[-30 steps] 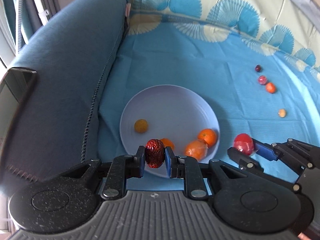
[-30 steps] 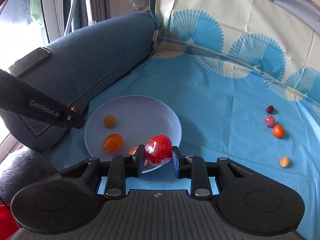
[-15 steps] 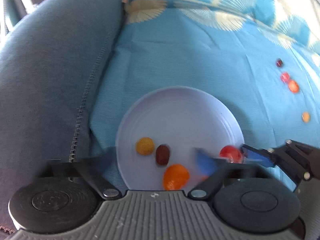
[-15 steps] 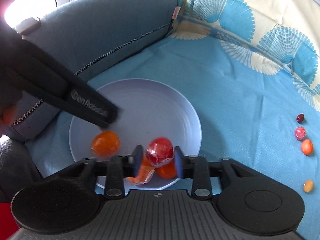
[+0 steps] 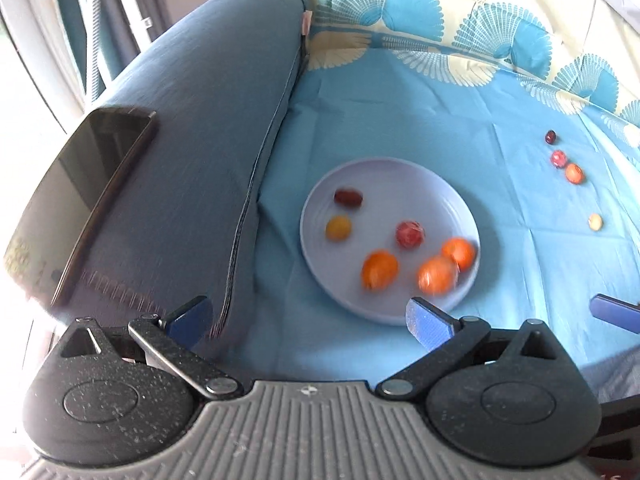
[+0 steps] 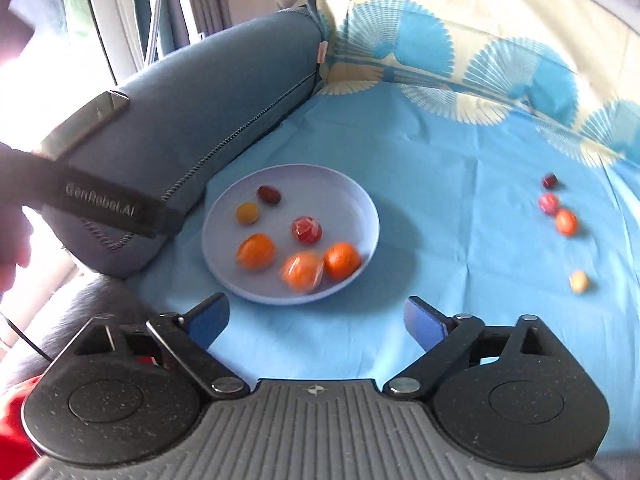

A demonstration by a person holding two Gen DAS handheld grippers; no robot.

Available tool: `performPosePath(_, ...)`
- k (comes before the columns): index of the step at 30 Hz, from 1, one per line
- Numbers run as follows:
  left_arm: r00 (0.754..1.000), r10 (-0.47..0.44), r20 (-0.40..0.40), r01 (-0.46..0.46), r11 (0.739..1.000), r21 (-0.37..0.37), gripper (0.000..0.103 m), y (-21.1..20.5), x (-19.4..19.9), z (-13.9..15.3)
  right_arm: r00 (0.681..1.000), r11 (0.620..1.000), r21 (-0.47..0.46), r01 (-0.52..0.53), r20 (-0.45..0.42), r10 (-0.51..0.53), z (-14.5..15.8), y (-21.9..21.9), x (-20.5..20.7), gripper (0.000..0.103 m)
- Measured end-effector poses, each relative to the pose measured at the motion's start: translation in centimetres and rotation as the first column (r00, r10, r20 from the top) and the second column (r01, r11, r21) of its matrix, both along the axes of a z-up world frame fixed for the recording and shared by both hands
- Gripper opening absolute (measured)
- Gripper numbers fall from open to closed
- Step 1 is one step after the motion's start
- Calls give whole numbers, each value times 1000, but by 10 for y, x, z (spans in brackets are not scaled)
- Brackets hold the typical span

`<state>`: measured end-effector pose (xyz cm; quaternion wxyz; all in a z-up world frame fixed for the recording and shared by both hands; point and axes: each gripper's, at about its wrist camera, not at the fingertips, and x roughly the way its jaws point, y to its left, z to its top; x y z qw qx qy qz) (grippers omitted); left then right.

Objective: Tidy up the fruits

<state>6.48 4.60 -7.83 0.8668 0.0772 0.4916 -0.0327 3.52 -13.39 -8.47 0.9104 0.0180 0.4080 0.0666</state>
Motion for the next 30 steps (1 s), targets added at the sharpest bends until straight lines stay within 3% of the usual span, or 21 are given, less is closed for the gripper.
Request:
performPosePath(7, 999, -33, 23, 34, 999, -13, 103, -2, -46, 17, 995, 999, 7, 32, 91, -33, 26, 8, -50, 98)
performPosePath(14, 995, -36, 95, 39, 999, -20, 103, -11, -74, 36, 985, 999, -15, 37, 171, -34, 44, 6, -82, 98)
performPosePath(30, 989, -49, 141, 51, 999, -10, 103, -13, -92, 53, 974, 999, -28, 43, 224, -36, 54, 8, -102, 98)
